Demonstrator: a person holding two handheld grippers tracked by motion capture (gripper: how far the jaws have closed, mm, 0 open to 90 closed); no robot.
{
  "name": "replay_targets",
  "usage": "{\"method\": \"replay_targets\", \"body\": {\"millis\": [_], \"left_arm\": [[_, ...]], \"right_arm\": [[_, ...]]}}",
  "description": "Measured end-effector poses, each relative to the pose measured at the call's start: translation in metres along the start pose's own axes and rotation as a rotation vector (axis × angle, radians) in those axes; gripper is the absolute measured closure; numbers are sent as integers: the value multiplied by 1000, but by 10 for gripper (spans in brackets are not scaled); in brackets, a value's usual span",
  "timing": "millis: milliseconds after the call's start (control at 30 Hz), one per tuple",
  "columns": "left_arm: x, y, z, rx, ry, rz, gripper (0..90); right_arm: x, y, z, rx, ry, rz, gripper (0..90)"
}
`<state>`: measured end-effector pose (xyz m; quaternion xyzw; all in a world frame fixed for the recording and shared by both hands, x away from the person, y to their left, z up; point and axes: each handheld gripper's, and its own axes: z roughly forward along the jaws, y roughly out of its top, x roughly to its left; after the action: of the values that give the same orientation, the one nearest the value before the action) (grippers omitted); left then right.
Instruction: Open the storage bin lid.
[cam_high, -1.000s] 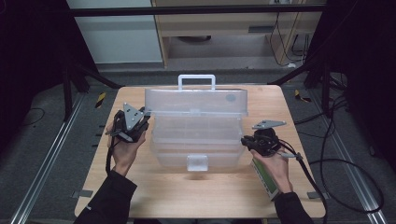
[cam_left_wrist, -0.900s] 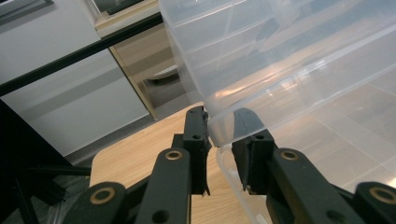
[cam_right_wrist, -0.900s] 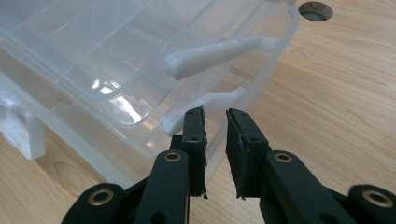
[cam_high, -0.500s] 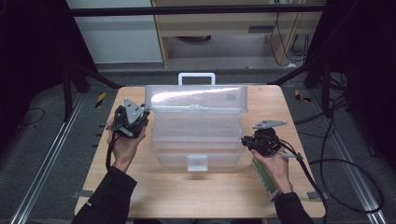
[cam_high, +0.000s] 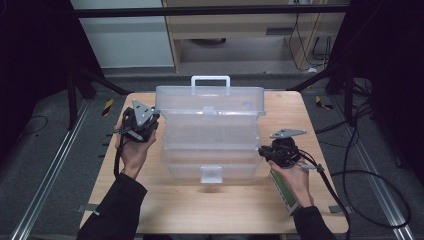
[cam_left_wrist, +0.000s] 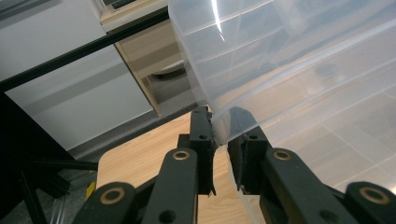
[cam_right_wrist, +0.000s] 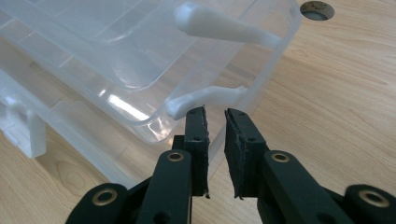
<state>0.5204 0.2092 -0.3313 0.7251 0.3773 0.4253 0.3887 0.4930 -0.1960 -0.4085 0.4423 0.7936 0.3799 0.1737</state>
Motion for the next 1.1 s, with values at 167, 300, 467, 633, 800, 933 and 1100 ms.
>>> {"method": "replay_targets", "body": {"millis": [167,300,467,633,800,933,1100], "left_arm": [[3,5,6,2,8,-14,808],[3,8,7,17,24,-28,813],[5,12,11,21,33,-33,825],[8,17,17,21,46,-51,833],[10,20,21,19,43,-70,837],[12,22,23,19,41,-81,838],[14,23,26,12,37,-104,839]], "right_arm": [[0,0,1,0,0,4,784],[0,0,1,-1,-7,-6,776],[1,0,3,2,-14,-1,763],[1,0,3,1,-17,1,760],[1,0,4,0,-21,1,756],[1,0,4,0,-22,0,756],[2,-1,4,-1,-24,4,755]]}}
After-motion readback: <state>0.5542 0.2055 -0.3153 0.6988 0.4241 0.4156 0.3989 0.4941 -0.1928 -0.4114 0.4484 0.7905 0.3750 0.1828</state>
